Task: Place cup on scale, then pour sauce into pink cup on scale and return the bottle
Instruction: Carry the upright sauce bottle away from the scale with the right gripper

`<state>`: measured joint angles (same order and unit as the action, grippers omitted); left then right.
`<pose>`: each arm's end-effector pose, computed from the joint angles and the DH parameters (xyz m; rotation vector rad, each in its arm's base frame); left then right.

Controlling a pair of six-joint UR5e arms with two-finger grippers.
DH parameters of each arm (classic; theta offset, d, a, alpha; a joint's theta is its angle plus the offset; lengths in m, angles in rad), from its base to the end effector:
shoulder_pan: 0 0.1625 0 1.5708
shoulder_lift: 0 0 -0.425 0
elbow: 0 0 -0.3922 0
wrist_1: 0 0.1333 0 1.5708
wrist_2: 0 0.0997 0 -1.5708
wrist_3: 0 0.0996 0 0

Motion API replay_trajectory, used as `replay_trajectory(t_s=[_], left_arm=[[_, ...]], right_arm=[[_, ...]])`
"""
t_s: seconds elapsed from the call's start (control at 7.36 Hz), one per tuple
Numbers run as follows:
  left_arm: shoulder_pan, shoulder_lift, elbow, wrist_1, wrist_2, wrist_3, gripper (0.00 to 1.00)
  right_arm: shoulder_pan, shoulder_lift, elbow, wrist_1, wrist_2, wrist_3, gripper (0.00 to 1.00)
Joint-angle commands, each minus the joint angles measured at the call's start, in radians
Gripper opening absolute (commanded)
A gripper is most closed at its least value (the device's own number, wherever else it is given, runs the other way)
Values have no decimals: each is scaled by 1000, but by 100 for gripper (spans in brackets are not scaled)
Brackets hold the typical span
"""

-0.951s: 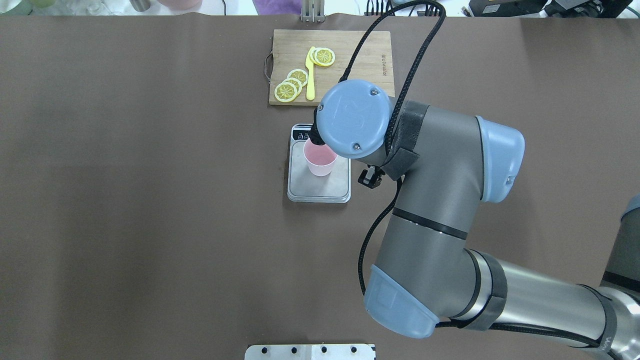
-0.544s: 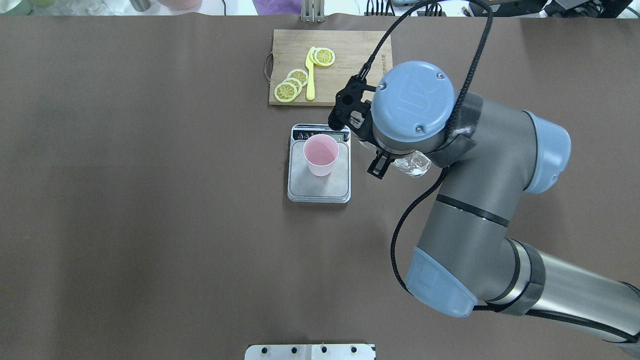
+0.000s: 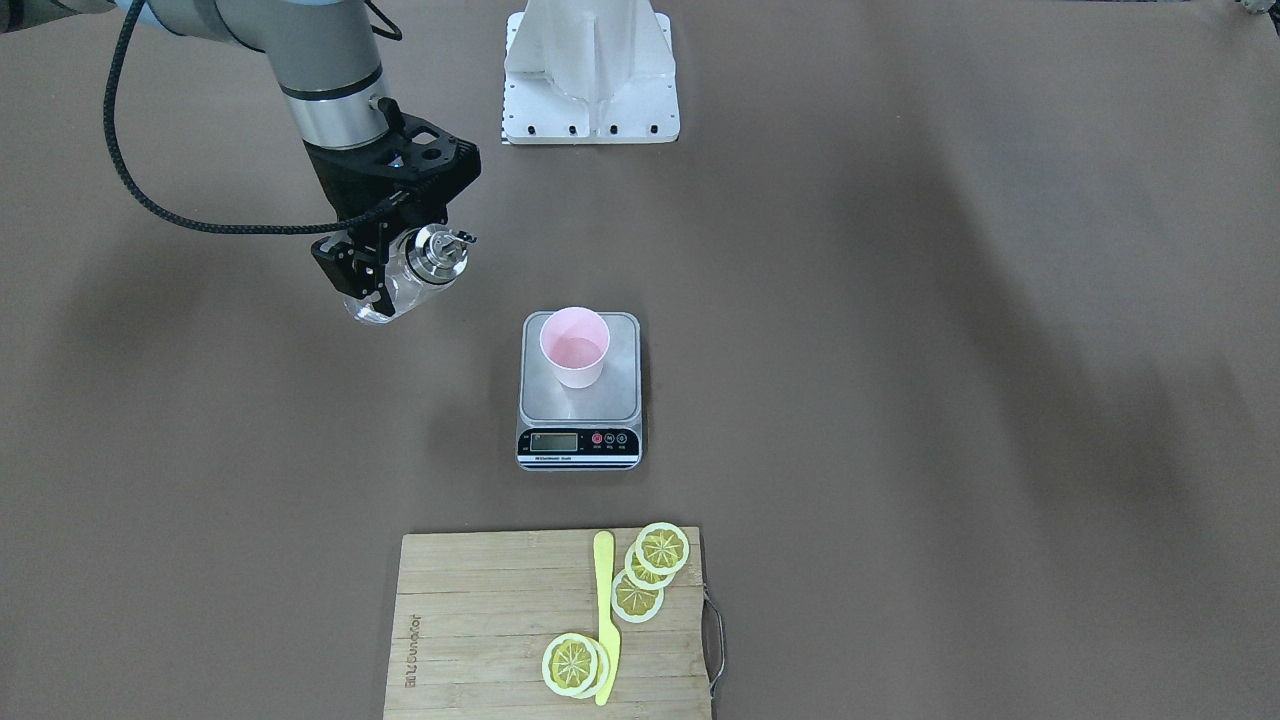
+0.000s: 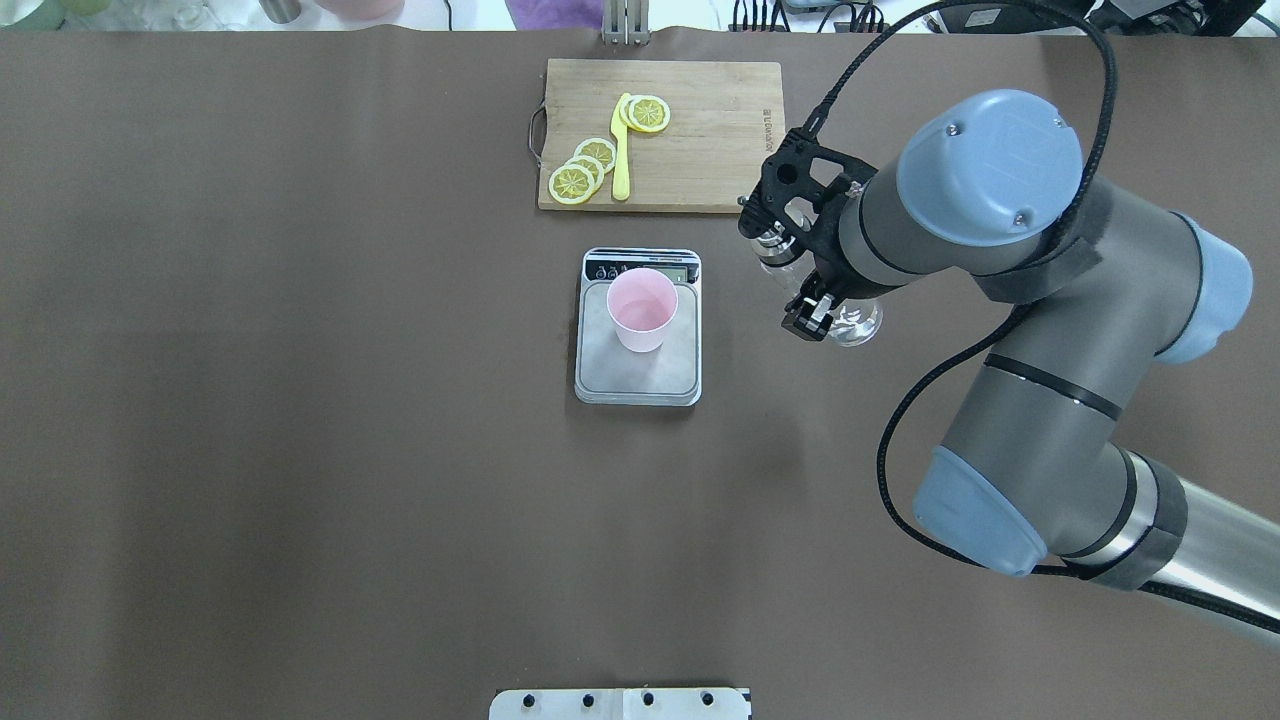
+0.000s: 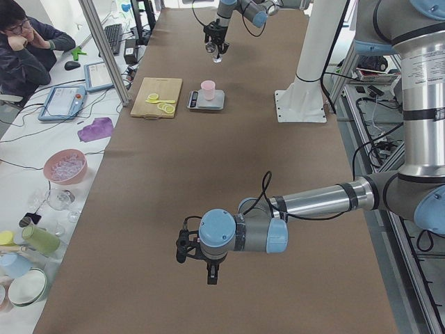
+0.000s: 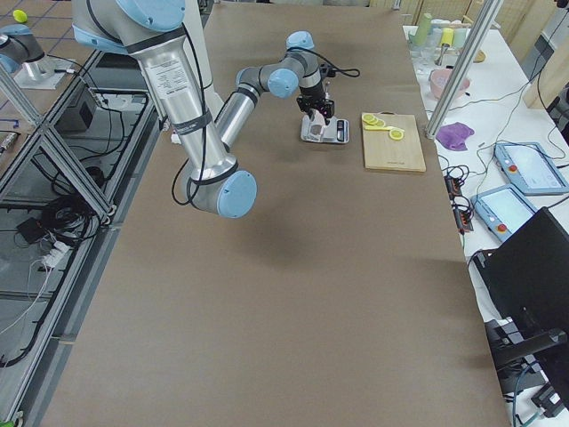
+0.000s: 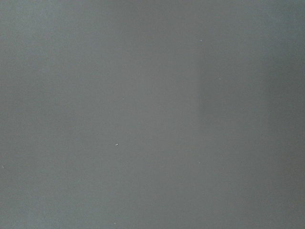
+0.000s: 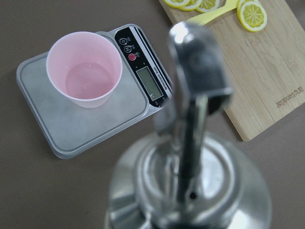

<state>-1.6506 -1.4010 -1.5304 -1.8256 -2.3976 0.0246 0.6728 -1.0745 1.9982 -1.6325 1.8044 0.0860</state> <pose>-0.0929 -0.4083 0.7262 0.0851 0.8234 -0.0336 -0.3828 -0.4460 0.2107 0.6748 -0.6184 -0.8573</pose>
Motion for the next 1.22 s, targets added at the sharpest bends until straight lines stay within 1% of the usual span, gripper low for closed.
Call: replay_trajectory(t_s=[0.0,0.14,0.68,0.82,0.95,1.09], left_arm=[[0,-1,-5,-1,0,-2,98],[0,-1,-4,-1,0,-2,98],[-2,2,-4,-17,0,-2,98],[-2,2,-2,-17,0,0,98],[-2,2,-2,-17,0,0,98],[-2,2,-2,-17,0,0,98]], right_arm=[[17,-44,1,106,55,-3,0],[30,-68,-1,132,65,-12,0],[71,-198,-50,429,148,-23,0],[82,-218,-82,484,171,-35,0],[86,-235,-116,569,174,-37,0],[106,-240,-162,641,218,-38,0]])
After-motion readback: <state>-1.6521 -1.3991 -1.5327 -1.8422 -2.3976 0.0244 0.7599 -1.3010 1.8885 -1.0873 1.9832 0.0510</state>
